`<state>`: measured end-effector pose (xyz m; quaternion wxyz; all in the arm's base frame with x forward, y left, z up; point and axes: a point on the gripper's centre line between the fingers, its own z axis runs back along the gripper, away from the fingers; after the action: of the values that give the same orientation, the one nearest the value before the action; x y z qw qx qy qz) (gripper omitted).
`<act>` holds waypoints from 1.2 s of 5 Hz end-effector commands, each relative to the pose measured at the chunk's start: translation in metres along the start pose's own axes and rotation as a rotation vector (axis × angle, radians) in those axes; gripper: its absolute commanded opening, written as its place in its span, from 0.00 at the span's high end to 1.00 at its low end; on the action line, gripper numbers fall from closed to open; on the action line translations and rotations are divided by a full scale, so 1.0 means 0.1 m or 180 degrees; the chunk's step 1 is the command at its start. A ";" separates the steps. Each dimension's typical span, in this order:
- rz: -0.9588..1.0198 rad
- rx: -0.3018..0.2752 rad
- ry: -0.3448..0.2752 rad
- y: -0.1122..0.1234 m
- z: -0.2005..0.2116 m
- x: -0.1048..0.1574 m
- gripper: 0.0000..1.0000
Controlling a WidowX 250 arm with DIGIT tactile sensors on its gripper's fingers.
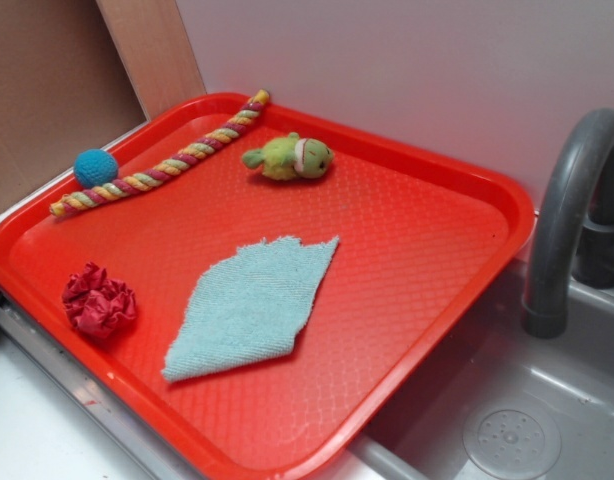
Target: Grab the multicolored rope.
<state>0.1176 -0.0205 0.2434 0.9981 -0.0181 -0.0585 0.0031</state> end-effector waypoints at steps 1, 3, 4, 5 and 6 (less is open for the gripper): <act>0.0000 0.0000 0.0000 0.00 0.00 0.00 0.00; 0.0251 0.0008 0.0015 0.00 -0.26 0.57 0.00; 0.0395 0.0021 -0.0148 0.05 -0.42 0.87 0.00; 0.0435 0.0009 -0.0380 0.12 -0.62 1.16 0.00; 0.0509 0.0082 -0.0495 0.22 -0.89 1.43 0.00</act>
<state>0.2669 -0.0063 0.1579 0.9903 -0.0088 -0.1138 0.0795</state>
